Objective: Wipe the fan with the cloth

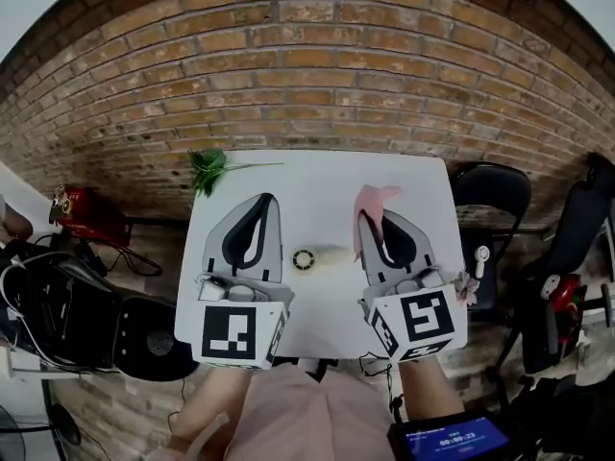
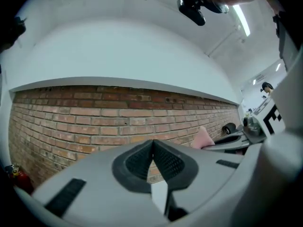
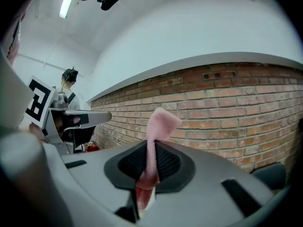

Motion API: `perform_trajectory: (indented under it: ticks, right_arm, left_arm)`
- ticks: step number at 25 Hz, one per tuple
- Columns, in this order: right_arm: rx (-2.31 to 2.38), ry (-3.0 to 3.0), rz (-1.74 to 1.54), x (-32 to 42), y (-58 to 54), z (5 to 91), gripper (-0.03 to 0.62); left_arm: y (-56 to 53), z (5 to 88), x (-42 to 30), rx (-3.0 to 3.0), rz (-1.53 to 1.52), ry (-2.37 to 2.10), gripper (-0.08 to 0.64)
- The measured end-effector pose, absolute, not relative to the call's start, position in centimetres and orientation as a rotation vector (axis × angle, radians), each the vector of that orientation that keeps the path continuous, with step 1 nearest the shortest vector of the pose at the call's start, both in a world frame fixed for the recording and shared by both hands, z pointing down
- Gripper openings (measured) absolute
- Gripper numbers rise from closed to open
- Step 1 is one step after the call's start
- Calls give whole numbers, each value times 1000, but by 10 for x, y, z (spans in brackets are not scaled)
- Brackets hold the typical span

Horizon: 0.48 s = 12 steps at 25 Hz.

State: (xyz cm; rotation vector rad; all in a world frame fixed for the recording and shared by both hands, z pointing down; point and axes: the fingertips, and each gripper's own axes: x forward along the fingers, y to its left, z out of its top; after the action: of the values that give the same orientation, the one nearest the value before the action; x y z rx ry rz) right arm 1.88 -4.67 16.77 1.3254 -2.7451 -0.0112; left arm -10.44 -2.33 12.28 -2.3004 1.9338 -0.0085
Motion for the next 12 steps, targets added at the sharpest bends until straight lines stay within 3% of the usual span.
perform_trajectory:
  ticks: [12]
  right_arm:
    - [1340,-2751,-30,0,-55,159,29]
  left_arm:
    - [-29,114,-108,-2327,42,1938,12]
